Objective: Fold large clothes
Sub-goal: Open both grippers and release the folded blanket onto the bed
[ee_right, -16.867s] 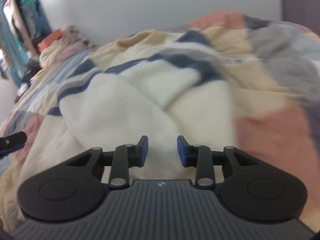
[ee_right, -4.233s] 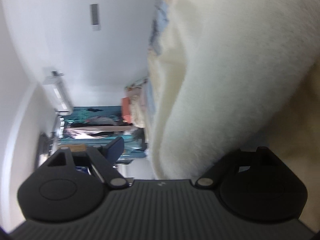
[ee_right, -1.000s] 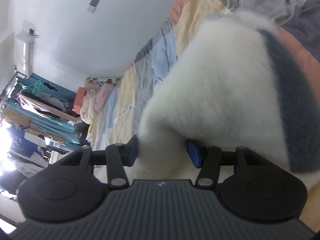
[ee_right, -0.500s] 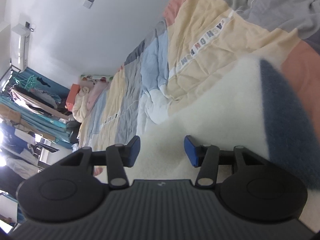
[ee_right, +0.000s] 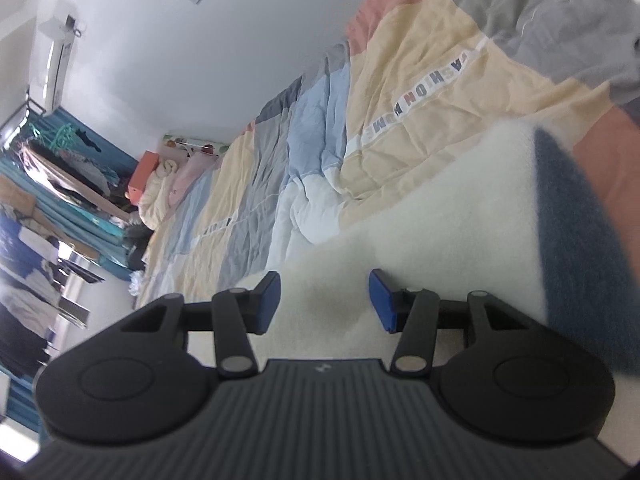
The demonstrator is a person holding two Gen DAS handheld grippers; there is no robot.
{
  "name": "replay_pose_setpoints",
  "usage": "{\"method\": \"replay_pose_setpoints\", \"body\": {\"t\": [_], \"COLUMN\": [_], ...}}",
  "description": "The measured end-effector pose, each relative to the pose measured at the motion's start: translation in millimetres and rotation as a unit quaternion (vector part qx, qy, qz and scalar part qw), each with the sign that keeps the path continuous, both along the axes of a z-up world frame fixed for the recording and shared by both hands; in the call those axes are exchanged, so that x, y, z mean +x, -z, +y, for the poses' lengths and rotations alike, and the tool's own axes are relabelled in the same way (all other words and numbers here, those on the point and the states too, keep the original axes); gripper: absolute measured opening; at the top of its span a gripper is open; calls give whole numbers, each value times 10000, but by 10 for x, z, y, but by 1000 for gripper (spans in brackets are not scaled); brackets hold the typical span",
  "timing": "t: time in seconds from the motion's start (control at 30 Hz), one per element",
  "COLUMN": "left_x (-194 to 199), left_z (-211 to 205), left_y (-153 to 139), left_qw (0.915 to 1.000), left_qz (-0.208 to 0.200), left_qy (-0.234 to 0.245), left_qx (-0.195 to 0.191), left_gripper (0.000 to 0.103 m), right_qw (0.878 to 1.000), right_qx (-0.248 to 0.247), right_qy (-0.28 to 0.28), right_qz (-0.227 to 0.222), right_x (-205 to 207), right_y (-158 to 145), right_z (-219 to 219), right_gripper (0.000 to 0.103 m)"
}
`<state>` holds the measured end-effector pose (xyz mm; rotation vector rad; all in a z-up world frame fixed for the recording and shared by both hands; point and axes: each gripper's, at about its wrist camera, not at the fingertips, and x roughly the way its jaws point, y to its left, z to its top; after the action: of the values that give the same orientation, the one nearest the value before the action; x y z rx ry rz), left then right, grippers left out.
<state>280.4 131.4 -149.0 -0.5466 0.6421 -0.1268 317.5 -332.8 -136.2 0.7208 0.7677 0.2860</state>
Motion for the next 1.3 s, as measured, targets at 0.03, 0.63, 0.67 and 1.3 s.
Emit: {"method": "replay_pose_setpoints", "body": {"t": [0.03,0.63,0.67,1.3], "left_x": [-21,-187,-164,-427], "left_z": [-10,-393,-388,-358], "left_y": [-16,-61,-34,-73], "left_qw": [10000,9900,9906,9949], "left_qz": [-2,-48,-23,-102], "left_qy": [-7,384,376,283], "left_qx": [43,1360,1316,964], "left_gripper": [75,75,76,78], "right_qw": [9999,9647,9638,9603], "right_qx": [-94,-2314,-2345,-2473], "right_qy": [-17,-920,-947,-914], "right_qz": [-34,-857,-846,-914], "right_x": [-43,-421,-395,-399], "right_y": [-21,-204,-172,-112], "right_z": [23,706,728,821], "right_gripper": [51,57,57,61]}}
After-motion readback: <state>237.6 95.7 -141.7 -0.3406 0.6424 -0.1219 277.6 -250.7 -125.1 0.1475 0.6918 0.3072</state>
